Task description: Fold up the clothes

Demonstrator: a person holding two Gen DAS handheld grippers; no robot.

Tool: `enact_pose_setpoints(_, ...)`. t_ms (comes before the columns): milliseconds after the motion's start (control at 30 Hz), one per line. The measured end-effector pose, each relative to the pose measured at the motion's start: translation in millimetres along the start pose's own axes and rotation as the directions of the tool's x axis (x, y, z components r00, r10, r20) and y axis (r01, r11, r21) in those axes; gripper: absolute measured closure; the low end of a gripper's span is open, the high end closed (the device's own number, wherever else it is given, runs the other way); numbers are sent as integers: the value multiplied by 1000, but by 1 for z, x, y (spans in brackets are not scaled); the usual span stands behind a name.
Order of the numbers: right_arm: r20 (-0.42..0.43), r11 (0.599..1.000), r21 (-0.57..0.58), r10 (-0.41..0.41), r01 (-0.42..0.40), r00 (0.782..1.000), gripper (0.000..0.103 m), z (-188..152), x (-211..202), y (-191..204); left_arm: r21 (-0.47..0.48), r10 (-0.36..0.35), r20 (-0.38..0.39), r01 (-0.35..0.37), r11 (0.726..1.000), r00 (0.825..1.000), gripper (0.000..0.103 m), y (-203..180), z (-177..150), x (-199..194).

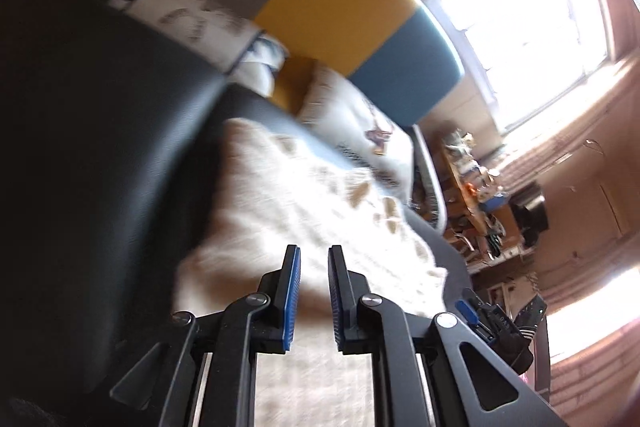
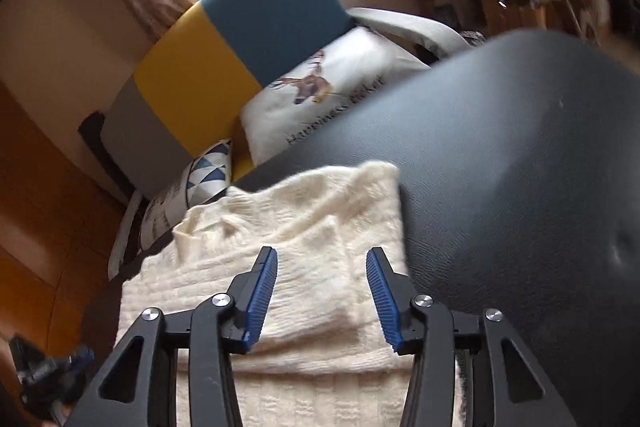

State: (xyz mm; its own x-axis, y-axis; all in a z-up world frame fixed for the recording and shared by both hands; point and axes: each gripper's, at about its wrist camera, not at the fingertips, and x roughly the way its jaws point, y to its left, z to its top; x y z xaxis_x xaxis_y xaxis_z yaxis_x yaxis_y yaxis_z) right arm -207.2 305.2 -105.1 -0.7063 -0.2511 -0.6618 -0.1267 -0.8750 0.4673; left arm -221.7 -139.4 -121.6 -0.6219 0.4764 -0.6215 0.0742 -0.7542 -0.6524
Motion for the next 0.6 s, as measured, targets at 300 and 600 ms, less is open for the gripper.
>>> enact_pose_setpoints(300, -144, 992, -121, -39, 22, 989, 39, -28, 60, 31, -6, 175, -25, -175, 984, 984, 101, 33, -21, 44)
enact_pose_setpoints(600, -112, 965, -259, -79, 48, 991, 33, -29, 60, 45, 91, 100, 50, -104, 990, 994, 91, 0, 8, 21)
